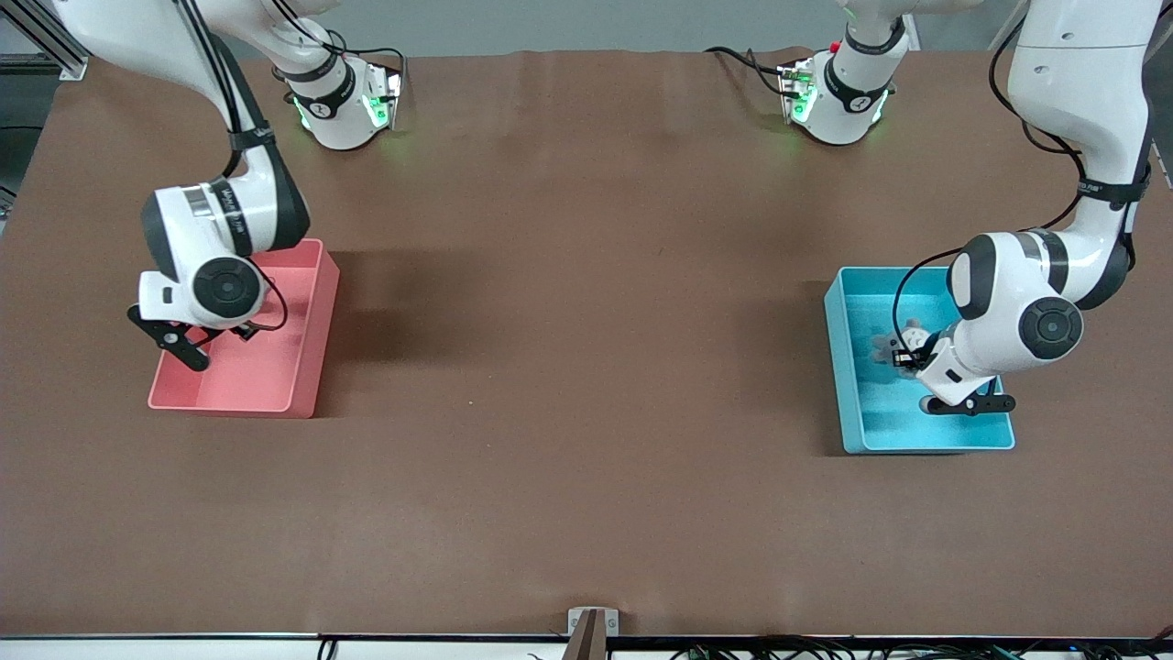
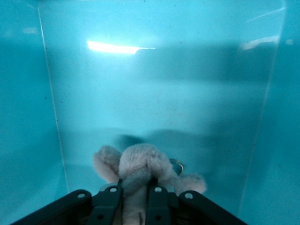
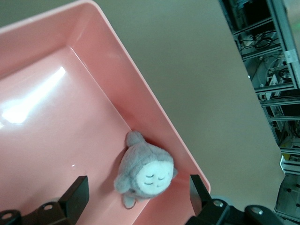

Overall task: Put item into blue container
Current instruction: 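Release the plush in the blue box while the right gripper grasps the second plush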

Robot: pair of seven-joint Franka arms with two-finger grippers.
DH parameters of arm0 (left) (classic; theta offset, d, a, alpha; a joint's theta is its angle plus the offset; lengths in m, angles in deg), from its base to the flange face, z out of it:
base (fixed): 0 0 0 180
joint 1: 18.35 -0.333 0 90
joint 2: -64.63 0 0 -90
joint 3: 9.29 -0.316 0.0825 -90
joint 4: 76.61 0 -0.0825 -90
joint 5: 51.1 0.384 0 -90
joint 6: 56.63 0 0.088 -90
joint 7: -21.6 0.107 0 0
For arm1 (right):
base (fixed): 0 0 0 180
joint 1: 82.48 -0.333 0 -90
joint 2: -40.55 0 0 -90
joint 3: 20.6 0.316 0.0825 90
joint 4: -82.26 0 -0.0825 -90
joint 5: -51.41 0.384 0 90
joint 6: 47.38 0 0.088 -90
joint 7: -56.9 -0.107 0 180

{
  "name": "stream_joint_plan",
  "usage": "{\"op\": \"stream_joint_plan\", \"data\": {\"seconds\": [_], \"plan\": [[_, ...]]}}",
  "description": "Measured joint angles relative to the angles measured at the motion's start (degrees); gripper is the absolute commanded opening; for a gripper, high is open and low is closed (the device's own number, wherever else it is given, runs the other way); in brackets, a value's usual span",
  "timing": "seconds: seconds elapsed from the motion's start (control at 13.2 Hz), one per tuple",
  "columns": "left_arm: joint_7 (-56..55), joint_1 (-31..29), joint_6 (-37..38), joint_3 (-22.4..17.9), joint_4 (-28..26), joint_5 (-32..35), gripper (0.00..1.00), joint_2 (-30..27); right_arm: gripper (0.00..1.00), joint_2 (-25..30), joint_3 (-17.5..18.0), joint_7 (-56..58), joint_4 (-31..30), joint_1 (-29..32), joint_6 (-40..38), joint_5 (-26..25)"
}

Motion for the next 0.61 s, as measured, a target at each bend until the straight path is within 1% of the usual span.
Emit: {"op": "stream_joint_plan", "data": {"seconds": [0.23, 0.3, 0.38, 0.46, 0.53, 0.61], "plan": [[0.00, -0.60, -0.80, 0.03, -0.35, 0.47, 0.19, 1.08, 1.00, -0.04, -0.26, 18.56, -2.15, 8.31, 6.40, 8.56], [0.01, -0.70, -0.86, 0.04, -0.39, 0.47, 0.21, 1.17, 1.00, -0.03, -0.35, 24.35, -2.21, 11.17, 7.54, 11.06], [0.01, -0.71, -0.87, 0.04, -0.40, 0.47, 0.25, 1.17, 1.00, -0.03, -0.39, 29.16, -2.21, 13.28, 8.10, 13.72], [0.01, -0.71, -0.87, 0.06, -0.40, 0.47, 0.37, 1.17, 1.00, -0.03, -0.40, 33.66, -2.22, 14.62, 8.27, 17.28], [0.02, -0.71, -0.88, 0.08, -0.40, 0.47, 0.73, 1.17, 1.00, -0.03, -0.40, 37.12, -2.26, 15.11, 8.27, 21.03], [0.02, -0.71, -0.92, 0.10, -0.39, 0.47, 0.95, 1.16, 1.00, -0.04, -0.27, 38.57, -2.40, 15.08, 8.25, 23.37]]}}
